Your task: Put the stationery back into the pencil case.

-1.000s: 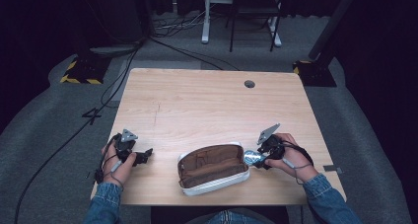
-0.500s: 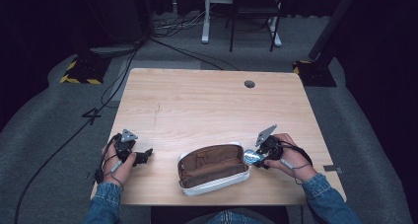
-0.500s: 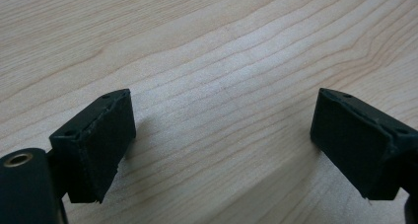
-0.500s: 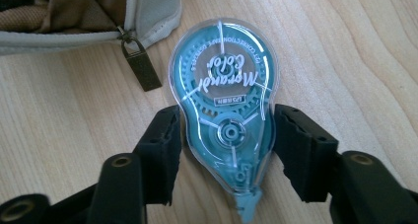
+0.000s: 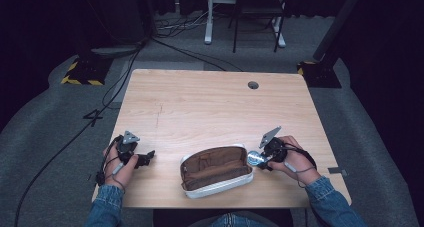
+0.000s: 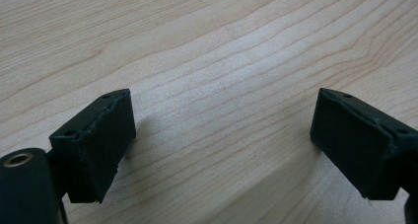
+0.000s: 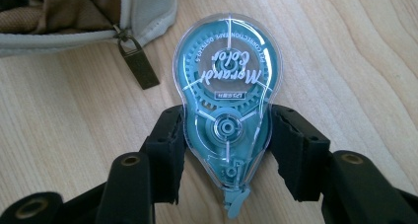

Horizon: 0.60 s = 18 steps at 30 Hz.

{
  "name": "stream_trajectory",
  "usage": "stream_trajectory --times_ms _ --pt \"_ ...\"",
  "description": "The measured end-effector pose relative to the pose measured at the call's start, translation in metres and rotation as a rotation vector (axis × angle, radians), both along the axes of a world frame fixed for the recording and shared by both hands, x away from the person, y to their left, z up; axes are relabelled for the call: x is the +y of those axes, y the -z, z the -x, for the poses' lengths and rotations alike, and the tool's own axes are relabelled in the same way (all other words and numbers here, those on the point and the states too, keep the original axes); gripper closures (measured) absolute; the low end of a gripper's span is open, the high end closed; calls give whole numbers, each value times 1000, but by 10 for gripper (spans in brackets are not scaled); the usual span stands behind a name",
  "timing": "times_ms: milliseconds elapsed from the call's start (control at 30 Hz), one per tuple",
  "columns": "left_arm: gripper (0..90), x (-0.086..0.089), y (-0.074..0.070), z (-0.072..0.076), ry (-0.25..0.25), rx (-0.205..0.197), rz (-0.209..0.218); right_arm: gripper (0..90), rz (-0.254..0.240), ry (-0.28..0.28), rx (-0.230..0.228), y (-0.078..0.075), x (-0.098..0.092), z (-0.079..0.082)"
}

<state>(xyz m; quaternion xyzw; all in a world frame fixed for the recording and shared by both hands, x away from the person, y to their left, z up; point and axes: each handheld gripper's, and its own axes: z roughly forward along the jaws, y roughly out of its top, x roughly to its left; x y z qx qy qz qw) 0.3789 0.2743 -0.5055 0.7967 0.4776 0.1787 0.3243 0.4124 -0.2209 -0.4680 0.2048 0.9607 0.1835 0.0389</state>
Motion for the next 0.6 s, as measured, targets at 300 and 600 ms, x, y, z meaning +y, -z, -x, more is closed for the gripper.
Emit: stream_trajectory --times_ms 300,600 --pt "91 -1 0 -1 2 2 -5 499 -20 33 -4 -2 -4 1" --pt "85 -1 0 -2 2 2 -5 499 -78 50 -19 -16 -12 3"
